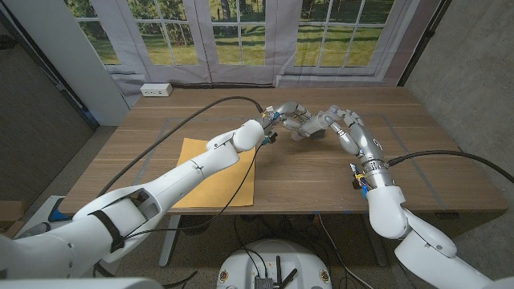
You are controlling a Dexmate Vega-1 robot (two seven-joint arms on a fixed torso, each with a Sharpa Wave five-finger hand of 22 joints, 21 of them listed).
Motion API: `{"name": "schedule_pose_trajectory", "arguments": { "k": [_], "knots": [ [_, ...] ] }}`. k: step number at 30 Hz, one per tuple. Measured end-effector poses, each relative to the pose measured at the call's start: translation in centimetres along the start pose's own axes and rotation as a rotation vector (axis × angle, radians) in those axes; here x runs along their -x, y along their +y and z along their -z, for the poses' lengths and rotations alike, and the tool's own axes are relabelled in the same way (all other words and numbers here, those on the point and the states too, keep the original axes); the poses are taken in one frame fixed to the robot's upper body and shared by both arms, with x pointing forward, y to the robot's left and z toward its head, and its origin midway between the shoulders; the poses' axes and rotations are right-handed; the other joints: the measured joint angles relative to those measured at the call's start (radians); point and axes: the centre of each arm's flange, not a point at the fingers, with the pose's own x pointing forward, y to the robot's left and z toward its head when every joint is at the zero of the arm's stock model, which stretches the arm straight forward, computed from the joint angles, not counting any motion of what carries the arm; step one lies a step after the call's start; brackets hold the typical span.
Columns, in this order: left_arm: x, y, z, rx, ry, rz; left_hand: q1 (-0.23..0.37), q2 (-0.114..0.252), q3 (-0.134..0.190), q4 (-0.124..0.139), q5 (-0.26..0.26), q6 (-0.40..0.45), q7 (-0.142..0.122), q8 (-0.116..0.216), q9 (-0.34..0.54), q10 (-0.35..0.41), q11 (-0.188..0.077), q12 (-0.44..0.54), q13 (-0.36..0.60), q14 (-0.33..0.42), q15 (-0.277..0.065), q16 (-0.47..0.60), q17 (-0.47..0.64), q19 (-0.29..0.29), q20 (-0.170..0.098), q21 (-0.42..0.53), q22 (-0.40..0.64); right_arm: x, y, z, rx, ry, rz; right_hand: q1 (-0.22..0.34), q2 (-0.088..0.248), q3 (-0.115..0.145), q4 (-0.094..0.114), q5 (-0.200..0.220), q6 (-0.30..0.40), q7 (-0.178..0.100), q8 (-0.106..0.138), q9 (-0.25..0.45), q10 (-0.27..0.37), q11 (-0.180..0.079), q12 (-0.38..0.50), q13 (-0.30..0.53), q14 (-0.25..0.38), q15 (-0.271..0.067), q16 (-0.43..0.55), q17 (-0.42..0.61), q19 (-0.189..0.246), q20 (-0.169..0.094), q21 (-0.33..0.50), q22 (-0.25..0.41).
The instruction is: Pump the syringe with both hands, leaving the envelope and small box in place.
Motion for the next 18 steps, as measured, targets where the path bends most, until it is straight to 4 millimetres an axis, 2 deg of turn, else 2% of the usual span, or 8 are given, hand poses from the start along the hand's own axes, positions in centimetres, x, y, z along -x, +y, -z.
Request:
{"name": "schedule_pose_trajectory", "arguments": {
  "k": [18],
  "knots": [
    [0.6, 0.1, -0.1, 0.001, -0.005, -0.003, 0.000, 0.000, 0.000, 0.000, -0.001, 0.000, 0.000, 0.002, 0.000, 0.000, 0.000, 0.000, 0.000, 0.000, 0.000, -0.003, 0.000, 0.000, 0.000, 0.000, 0.000, 0.2, 1.2, -0.3, -0.010, 0.003, -0.028, 0.000, 0.000, 0.000, 0.000, 0.000, 0.004, 0.004, 0.000, 0.001, 0.000, 0.000, -0.006, 0.000, 0.000, 0.000, 0.004, 0.000, 0.007, -0.007, 0.008, 0.000]
  ]
}}
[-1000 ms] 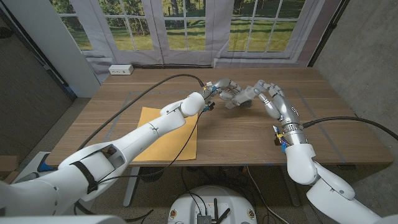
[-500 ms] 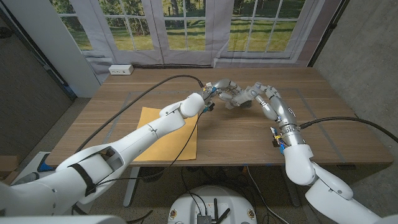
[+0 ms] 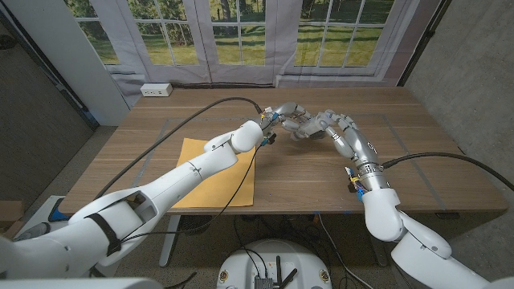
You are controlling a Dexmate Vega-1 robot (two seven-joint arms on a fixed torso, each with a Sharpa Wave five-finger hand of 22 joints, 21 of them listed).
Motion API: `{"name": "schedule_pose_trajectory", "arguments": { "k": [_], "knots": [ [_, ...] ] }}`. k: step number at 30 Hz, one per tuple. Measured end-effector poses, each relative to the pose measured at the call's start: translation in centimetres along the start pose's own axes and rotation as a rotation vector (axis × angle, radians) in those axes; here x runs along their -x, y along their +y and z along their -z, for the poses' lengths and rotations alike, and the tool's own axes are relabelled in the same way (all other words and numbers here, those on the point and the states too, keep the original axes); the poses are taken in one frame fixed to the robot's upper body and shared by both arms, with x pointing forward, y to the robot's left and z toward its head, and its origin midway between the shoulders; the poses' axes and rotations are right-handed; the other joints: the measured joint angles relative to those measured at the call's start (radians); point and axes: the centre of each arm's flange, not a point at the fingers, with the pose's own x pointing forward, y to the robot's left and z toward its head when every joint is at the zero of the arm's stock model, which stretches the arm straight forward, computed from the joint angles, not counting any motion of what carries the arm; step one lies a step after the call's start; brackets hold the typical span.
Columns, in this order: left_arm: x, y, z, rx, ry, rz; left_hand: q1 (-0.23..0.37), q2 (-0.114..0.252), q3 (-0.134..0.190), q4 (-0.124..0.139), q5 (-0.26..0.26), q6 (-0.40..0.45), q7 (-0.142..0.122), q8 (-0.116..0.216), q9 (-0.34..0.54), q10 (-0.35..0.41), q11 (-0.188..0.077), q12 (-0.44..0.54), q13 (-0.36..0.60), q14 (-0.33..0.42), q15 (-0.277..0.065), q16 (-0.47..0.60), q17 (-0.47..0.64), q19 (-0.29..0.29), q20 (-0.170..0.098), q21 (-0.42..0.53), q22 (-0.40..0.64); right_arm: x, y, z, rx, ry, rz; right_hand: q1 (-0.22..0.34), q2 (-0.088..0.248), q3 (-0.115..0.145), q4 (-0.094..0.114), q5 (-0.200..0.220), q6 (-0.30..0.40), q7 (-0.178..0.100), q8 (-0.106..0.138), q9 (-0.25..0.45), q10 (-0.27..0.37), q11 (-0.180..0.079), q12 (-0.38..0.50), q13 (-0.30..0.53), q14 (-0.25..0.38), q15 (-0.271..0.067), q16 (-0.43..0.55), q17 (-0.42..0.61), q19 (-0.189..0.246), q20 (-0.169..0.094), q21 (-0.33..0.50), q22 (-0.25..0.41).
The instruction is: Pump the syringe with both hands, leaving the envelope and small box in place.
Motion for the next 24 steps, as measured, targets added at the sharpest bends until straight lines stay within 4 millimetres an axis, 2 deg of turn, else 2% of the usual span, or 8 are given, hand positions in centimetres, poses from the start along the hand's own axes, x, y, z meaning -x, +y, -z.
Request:
{"name": "schedule_pose_trajectory", "arguments": {
  "k": [24],
  "knots": [
    [0.5, -0.2, 0.3, 0.011, 0.007, 0.000, 0.000, 0.000, 0.000, 0.000, 0.002, 0.012, -0.002, 0.000, 0.000, 0.009, -0.005, -0.003, 0.006, 0.002, 0.002, 0.000, 0.000, 0.000, 0.000, 0.000, 0.000, -0.3, 1.2, 0.0, -0.009, 0.002, -0.035, 0.000, 0.000, 0.004, 0.004, 0.000, 0.001, 0.002, 0.000, 0.000, 0.000, 0.000, 0.002, 0.000, 0.000, 0.000, 0.004, 0.000, 0.007, 0.007, 0.000, 0.000]
  ]
}}
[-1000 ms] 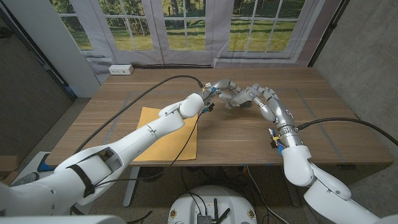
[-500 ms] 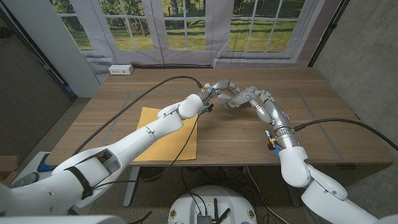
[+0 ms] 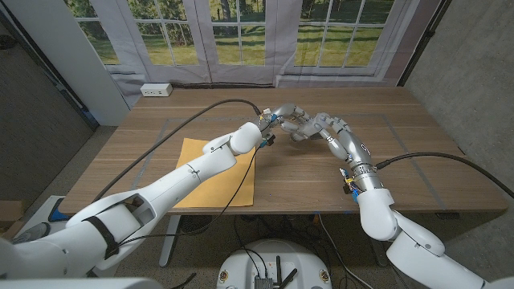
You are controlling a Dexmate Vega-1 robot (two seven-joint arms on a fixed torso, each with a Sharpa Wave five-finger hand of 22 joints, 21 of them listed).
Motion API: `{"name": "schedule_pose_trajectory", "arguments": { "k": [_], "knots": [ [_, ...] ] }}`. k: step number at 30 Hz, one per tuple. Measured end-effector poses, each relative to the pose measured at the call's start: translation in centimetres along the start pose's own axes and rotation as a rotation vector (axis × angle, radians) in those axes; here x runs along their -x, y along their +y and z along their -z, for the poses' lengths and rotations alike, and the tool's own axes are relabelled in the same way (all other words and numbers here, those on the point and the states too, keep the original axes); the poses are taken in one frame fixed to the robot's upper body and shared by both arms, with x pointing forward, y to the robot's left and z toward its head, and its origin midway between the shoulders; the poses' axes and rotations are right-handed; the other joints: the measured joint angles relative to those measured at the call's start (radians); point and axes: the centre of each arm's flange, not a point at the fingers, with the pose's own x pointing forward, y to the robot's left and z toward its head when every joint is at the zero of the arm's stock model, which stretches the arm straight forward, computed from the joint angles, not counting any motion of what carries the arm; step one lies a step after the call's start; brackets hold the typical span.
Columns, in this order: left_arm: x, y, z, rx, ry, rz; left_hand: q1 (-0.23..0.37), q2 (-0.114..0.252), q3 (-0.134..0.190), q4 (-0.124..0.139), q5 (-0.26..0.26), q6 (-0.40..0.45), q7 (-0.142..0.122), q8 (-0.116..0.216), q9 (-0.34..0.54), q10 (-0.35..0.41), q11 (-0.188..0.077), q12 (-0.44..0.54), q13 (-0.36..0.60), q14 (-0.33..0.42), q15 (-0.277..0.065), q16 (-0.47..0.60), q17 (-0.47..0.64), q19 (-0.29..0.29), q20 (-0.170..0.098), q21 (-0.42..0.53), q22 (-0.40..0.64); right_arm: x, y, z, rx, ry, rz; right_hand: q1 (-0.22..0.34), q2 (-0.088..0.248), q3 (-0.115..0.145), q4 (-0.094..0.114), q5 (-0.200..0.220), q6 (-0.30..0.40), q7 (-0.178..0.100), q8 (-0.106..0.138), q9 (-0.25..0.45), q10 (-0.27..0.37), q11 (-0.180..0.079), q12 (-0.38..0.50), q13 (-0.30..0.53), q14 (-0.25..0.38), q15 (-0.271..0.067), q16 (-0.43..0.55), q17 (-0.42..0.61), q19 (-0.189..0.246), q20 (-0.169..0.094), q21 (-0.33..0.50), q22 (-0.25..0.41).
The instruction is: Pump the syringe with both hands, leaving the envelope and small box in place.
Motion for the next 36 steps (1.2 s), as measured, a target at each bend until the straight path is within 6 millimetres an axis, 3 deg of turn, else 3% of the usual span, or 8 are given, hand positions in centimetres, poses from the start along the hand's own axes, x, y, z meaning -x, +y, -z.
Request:
{"name": "schedule_pose_trajectory", "arguments": {
  "k": [17, 21, 24, 36],
  "knots": [
    [0.2, -0.3, -0.2, 0.005, 0.004, -0.006, 0.000, 0.000, 0.000, 0.000, 0.000, 0.000, 0.000, -0.002, 0.000, 0.000, 0.000, 0.003, 0.000, 0.000, 0.000, 0.000, 0.000, 0.000, 0.000, 0.000, 0.000, 0.0, -0.1, 0.2, -0.006, -0.001, 0.005, 0.000, 0.000, 0.000, 0.000, 0.000, 0.000, 0.000, 0.000, 0.000, 0.000, 0.000, 0.004, 0.000, 0.004, 0.004, 0.004, 0.005, 0.000, 0.000, 0.000, 0.000],
    [0.3, -0.3, -0.2, 0.006, 0.007, -0.007, 0.000, 0.000, 0.000, 0.000, -0.001, 0.000, 0.000, -0.002, 0.000, 0.000, 0.000, 0.003, 0.000, 0.000, 0.000, 0.000, 0.000, 0.000, 0.000, 0.000, 0.000, 0.0, -0.3, 0.2, -0.006, -0.003, 0.019, 0.000, 0.000, 0.000, 0.000, 0.000, 0.000, 0.000, 0.000, 0.000, 0.000, 0.000, 0.004, 0.000, 0.013, -0.002, 0.008, 0.005, 0.011, 0.011, 0.000, 0.000],
    [0.3, -0.3, -0.1, 0.006, 0.007, -0.008, 0.000, 0.000, 0.000, 0.000, -0.002, 0.000, 0.000, -0.001, 0.000, 0.000, 0.000, 0.003, 0.000, 0.000, 0.000, -0.001, 0.000, 0.000, 0.000, 0.000, 0.000, 0.0, -0.5, 0.3, -0.007, -0.004, 0.028, 0.000, 0.000, 0.000, 0.000, 0.000, 0.002, -0.002, 0.000, 0.000, 0.019, 0.020, 0.004, 0.001, 0.018, 0.003, 0.011, 0.005, 0.015, 0.015, 0.000, 0.000],
    [0.3, -0.3, -0.1, 0.008, 0.010, -0.009, 0.000, 0.000, 0.000, 0.000, -0.004, 0.000, 0.000, 0.000, 0.000, 0.000, 0.000, 0.002, 0.000, 0.000, 0.000, -0.003, -0.001, 0.007, -0.004, 0.000, 0.000, 0.0, -1.0, 0.4, -0.006, -0.004, 0.050, 0.000, 0.000, 0.004, -0.004, 0.000, 0.005, -0.006, 0.000, 0.000, 0.027, 0.026, 0.005, 0.003, 0.018, 0.003, 0.011, 0.005, 0.021, 0.021, 0.008, 0.000]
  ]
}}
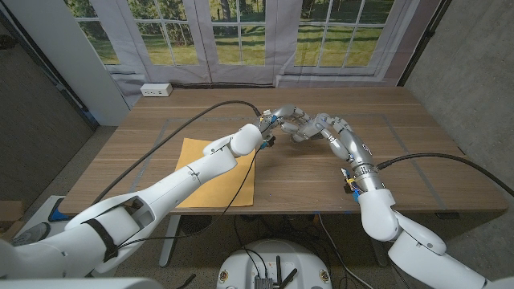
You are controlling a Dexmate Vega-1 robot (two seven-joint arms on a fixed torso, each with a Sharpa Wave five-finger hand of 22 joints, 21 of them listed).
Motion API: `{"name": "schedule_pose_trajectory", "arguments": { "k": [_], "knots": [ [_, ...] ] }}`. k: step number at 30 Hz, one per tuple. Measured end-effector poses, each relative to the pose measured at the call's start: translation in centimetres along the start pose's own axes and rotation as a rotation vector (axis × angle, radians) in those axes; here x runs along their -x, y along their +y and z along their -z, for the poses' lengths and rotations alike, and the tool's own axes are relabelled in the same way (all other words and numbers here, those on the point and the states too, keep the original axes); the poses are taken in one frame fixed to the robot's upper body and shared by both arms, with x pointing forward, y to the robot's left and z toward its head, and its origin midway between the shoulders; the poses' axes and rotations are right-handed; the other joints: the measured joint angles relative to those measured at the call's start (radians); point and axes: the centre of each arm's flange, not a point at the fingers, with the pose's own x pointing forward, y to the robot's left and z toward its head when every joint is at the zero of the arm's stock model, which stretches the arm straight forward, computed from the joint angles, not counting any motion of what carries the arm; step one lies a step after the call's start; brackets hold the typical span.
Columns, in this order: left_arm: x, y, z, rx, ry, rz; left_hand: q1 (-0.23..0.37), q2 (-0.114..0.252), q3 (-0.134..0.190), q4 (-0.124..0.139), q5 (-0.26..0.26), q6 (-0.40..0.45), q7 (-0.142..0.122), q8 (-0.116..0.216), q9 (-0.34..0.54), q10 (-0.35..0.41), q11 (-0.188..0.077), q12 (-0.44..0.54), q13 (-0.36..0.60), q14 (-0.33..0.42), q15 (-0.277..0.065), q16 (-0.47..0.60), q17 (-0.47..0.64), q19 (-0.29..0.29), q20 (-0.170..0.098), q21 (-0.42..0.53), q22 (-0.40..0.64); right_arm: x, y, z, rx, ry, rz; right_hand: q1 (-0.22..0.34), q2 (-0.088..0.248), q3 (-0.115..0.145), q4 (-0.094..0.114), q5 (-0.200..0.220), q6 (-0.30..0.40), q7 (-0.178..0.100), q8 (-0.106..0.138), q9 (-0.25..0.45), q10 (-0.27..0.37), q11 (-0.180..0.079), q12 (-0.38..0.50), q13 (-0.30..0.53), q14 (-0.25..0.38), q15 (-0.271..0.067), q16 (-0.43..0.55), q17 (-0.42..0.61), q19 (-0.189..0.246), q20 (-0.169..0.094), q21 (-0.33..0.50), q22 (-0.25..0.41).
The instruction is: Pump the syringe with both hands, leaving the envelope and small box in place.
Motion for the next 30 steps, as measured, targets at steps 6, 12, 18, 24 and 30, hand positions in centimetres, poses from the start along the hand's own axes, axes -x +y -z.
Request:
{"name": "schedule_pose_trajectory", "arguments": {
  "k": [6, 12, 18, 24, 30],
  "knots": [
    [0.0, 0.1, 0.3, -0.001, 0.006, 0.000, 0.000, 0.000, 0.000, 0.000, 0.004, 0.000, 0.000, 0.000, 0.000, 0.001, 0.001, -0.001, 0.000, 0.009, -0.009, 0.002, 0.000, 0.000, 0.000, 0.000, 0.000, 0.0, -0.4, -0.1, 0.005, -0.004, 0.015, 0.000, 0.000, 0.000, 0.000, 0.000, 0.000, 0.000, 0.000, 0.000, 0.002, 0.002, -0.001, -0.001, 0.004, 0.004, 0.004, 0.000, 0.008, 0.001, 0.000, 0.000],
    [-0.1, 0.1, 0.4, -0.001, 0.007, 0.004, 0.000, 0.000, 0.000, 0.000, 0.004, 0.000, 0.000, 0.000, 0.000, 0.004, 0.004, 0.000, 0.000, 0.009, -0.009, 0.003, 0.000, 0.000, 0.000, 0.000, 0.000, 0.0, -0.8, -0.2, 0.015, -0.005, 0.030, 0.000, 0.000, 0.000, 0.000, 0.000, 0.000, 0.000, 0.000, 0.000, 0.002, 0.002, -0.001, -0.001, 0.009, -0.002, 0.004, 0.000, 0.011, 0.003, 0.000, 0.000],
    [-0.2, 0.2, 0.4, -0.002, 0.003, 0.009, 0.000, 0.000, 0.000, 0.000, 0.004, 0.000, 0.000, -0.002, 0.000, 0.004, 0.004, 0.001, 0.000, 0.009, -0.009, 0.003, 0.001, 0.000, 0.000, 0.000, 0.000, -0.1, -1.2, -0.3, 0.024, -0.007, 0.044, 0.000, 0.000, 0.000, 0.000, 0.000, 0.000, 0.000, 0.000, 0.000, 0.002, 0.002, -0.001, -0.001, 0.009, -0.002, 0.008, 0.000, 0.011, 0.003, 0.000, 0.000],
    [-0.3, 0.3, 0.5, -0.004, 0.003, 0.013, 0.000, 0.000, 0.000, 0.000, 0.004, 0.000, 0.000, -0.003, 0.000, 0.004, 0.004, 0.001, 0.000, 0.009, -0.009, 0.002, 0.001, 0.000, 0.000, 0.000, 0.000, -0.2, -1.8, -0.3, 0.042, -0.004, 0.059, 0.000, 0.000, 0.000, 0.000, 0.000, 0.000, 0.000, -0.007, 0.000, -0.002, -0.002, -0.001, -0.001, 0.013, 0.002, 0.008, 0.000, 0.011, 0.003, 0.000, 0.000],
    [-0.2, 0.4, 0.6, -0.009, 0.004, 0.018, 0.000, 0.000, 0.000, 0.000, 0.004, 0.000, 0.000, -0.003, 0.000, 0.004, 0.004, 0.001, 0.000, 0.009, -0.009, 0.002, 0.001, 0.000, 0.000, 0.000, 0.000, -0.3, -2.2, -0.2, 0.051, -0.003, 0.069, 0.000, 0.000, 0.000, 0.000, 0.000, 0.000, 0.000, -0.007, 0.000, -0.020, -0.006, -0.008, -0.001, 0.013, 0.002, 0.008, 0.000, 0.015, 0.008, 0.000, 0.000]
  ]
}}
